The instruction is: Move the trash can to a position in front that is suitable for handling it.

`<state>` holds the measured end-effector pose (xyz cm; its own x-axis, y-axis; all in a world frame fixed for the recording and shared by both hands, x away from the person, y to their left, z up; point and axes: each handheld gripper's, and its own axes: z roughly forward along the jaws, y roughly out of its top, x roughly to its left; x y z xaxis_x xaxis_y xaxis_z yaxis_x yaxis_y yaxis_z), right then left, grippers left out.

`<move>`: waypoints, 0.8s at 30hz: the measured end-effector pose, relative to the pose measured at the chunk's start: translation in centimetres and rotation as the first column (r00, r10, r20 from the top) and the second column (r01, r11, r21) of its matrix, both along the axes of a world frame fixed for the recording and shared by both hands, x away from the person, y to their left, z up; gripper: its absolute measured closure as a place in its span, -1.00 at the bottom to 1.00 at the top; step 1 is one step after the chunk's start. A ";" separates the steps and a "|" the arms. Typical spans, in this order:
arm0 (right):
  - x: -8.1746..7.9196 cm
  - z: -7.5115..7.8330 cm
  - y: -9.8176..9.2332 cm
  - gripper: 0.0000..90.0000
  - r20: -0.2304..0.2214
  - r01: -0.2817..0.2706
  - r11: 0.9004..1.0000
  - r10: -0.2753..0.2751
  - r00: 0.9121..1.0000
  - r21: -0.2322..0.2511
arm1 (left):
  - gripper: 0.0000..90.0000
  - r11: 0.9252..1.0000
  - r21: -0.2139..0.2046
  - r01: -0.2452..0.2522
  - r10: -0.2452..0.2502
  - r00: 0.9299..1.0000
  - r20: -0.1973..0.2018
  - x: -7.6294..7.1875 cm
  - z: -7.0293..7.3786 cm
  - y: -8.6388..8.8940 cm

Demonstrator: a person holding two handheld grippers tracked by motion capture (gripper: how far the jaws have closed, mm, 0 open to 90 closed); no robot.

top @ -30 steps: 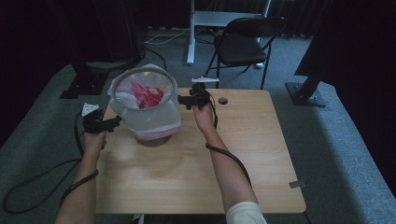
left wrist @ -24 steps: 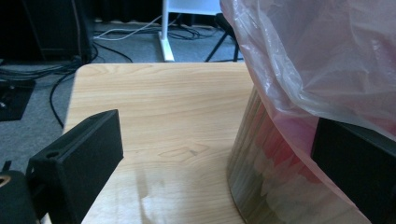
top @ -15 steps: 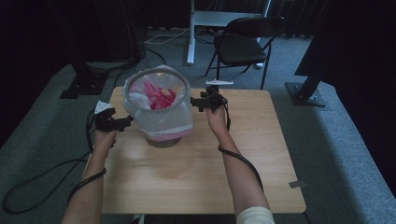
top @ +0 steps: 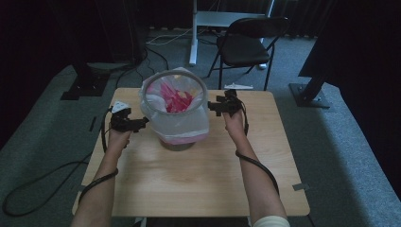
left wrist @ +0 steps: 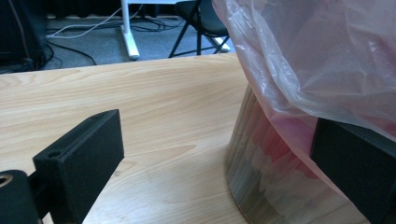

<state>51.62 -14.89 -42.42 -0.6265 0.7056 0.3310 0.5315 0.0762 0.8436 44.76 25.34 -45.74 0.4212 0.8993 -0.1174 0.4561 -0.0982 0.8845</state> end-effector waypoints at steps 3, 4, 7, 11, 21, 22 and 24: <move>-0.3 0.0 -1.0 -0.69 -0.004 0.007 1.000 -0.007 1.000 -0.001 | -0.94 1.000 0.015 0.017 -0.017 1.000 -0.001 0.1 0.1 -0.8; -0.4 0.0 -1.2 -0.69 -0.004 0.007 1.000 -0.007 1.000 -0.001 | -0.94 1.000 0.015 0.024 -0.024 1.000 0.000 0.1 0.1 -1.0; -0.8 -0.1 -2.0 -0.69 -0.006 0.007 1.000 -0.007 1.000 0.012 | -0.94 0.999 -0.002 0.044 -0.044 0.999 -0.002 0.0 0.0 -1.4; -1.3 0.1 -2.3 -0.71 0.019 0.031 0.999 -0.031 0.999 -0.008 | -0.94 0.998 -0.008 0.059 -0.059 0.998 -0.004 0.1 0.0 -1.5; -0.4 0.3 -3.9 -0.73 -0.009 0.187 0.981 -0.187 0.982 0.041 | -0.94 0.999 -0.022 -0.026 0.026 1.000 -0.016 1.2 0.6 0.1; -0.2 0.2 -4.0 -0.73 -0.020 0.201 0.978 -0.200 0.980 0.057 | -0.94 0.999 -0.026 -0.031 0.030 0.999 -0.021 1.3 0.6 0.2; 0.1 0.1 -3.9 -0.73 -0.033 0.221 0.973 -0.220 0.975 0.062 | -0.94 0.999 -0.027 -0.041 0.040 0.999 -0.025 1.7 0.7 0.2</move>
<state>51.76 -18.83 -42.30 -0.4485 0.8018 0.3950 0.5508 -0.1000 0.8286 46.41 25.56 -45.07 0.3814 0.9118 -0.1520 0.4809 -0.0553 0.8750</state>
